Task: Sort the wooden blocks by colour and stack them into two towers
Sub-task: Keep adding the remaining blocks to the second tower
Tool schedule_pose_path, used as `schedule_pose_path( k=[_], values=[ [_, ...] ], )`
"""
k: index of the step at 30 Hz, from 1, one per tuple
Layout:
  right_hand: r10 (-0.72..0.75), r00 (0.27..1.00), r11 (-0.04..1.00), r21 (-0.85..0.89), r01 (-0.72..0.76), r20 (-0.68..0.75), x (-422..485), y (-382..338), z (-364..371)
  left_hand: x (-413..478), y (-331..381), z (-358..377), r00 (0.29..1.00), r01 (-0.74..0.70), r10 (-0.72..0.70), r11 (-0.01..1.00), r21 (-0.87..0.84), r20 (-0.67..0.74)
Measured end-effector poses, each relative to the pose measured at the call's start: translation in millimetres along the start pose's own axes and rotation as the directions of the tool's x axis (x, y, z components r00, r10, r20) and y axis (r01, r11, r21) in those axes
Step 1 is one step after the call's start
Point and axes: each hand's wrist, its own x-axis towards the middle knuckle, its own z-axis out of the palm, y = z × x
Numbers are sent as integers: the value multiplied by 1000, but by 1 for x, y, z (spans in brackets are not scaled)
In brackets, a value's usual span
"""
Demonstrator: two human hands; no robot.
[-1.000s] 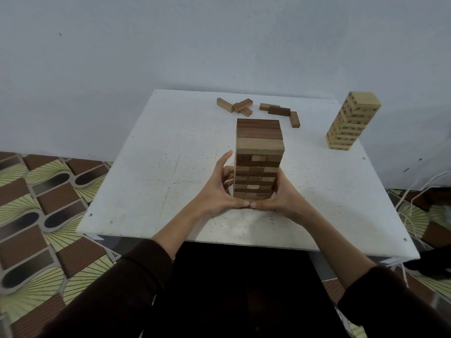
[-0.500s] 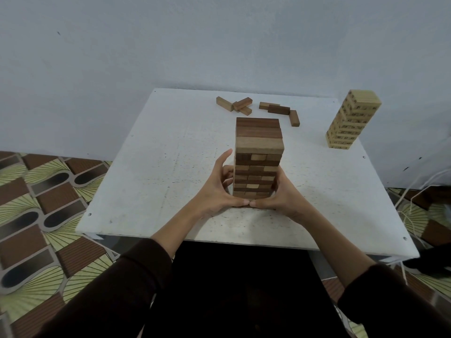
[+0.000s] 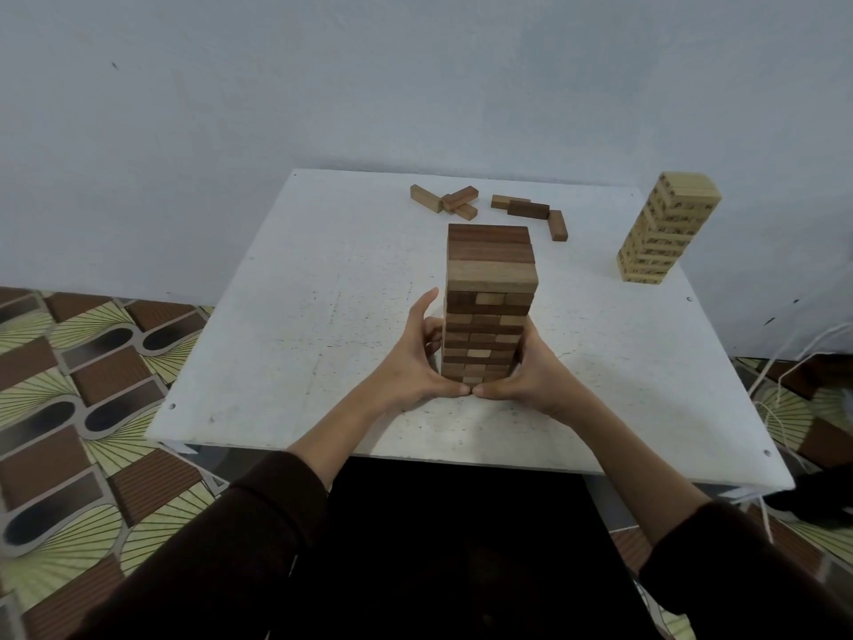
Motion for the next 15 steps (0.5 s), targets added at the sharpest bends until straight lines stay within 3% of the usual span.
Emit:
schedule_pose_path(
  k=[15],
  values=[
    [-10, 998, 995, -94, 15, 58, 2, 2, -3, -3, 9, 1, 999, -2, -3, 993, 122, 45]
  ],
)
